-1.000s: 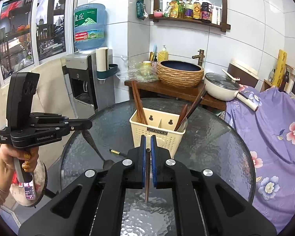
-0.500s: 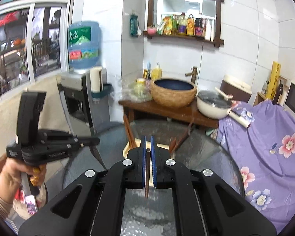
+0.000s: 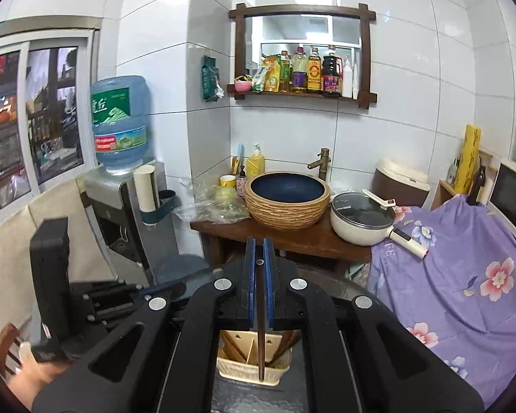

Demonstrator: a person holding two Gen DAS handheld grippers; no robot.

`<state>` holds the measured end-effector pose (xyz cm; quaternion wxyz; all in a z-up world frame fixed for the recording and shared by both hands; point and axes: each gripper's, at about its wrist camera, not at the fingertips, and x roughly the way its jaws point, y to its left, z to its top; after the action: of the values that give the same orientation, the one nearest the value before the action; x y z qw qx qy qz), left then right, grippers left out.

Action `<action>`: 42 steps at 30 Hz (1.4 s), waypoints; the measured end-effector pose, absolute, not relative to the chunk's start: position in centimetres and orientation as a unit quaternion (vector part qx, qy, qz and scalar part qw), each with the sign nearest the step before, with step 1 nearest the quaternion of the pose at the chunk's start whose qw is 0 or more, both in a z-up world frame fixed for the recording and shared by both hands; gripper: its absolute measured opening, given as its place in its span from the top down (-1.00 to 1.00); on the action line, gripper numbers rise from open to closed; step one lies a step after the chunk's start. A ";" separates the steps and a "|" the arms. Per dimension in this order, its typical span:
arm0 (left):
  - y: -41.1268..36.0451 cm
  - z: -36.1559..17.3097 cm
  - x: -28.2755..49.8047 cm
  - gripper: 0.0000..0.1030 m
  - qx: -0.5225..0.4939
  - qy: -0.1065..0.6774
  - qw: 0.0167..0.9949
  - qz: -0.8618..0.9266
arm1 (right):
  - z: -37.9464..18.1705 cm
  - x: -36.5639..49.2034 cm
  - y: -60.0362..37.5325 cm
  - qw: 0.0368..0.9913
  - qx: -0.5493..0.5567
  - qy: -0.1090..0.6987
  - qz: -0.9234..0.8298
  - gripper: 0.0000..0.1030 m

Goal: Organize utensils
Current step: 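Lower spoon and chopstick into the basket and open both tools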

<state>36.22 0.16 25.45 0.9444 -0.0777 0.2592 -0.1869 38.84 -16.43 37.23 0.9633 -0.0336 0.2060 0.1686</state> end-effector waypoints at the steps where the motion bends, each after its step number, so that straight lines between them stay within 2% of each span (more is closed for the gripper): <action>1: 0.3 25.2 36.5 1.00 -0.078 0.261 0.945 -0.183 | 37.2 39.4 -16.3 0.964 -0.034 0.208 0.164 0.90; 9: -0.2 21.5 38.7 1.00 -0.071 0.288 0.939 -0.171 | 32.1 44.0 -15.7 0.955 -0.029 0.250 0.154 0.90; 20: -1.4 15.9 38.8 1.00 -0.041 0.318 0.931 -0.174 | 24.6 45.5 -15.7 0.938 -0.041 0.307 0.158 0.89; 31: -2.6 13.6 38.6 0.98 -0.007 0.321 0.933 -0.163 | 22.0 46.0 -16.4 0.940 -0.042 0.304 0.149 0.83; 32: -2.6 13.7 38.5 0.88 -0.004 0.320 0.933 -0.163 | 22.0 46.0 -16.5 0.941 -0.042 0.303 0.148 0.77; 33: -2.7 13.8 38.4 0.69 -0.001 0.318 0.934 -0.162 | 21.9 45.9 -16.7 0.941 -0.040 0.303 0.148 0.49; 34: -2.6 14.0 38.1 0.58 0.000 0.312 0.936 -0.161 | 21.8 45.9 -17.0 0.941 -0.034 0.301 0.148 0.10; 35: -2.7 14.1 38.0 0.38 0.000 0.307 0.938 -0.161 | 21.8 45.7 -17.5 0.943 -0.025 0.296 0.147 -0.03; 40: -1.9 14.7 36.7 0.27 -0.011 0.293 0.942 -0.166 | 21.5 45.1 -19.2 0.946 -0.003 0.290 0.147 -0.06; 42: -1.5 14.7 35.6 0.01 -0.009 0.284 0.944 -0.167 | 21.5 44.3 -20.1 0.946 0.004 0.284 0.154 -0.06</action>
<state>35.59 -1.52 14.69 0.9442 -0.0089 0.2837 -0.1672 44.35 -20.07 21.45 0.9463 0.0044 0.2845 0.1536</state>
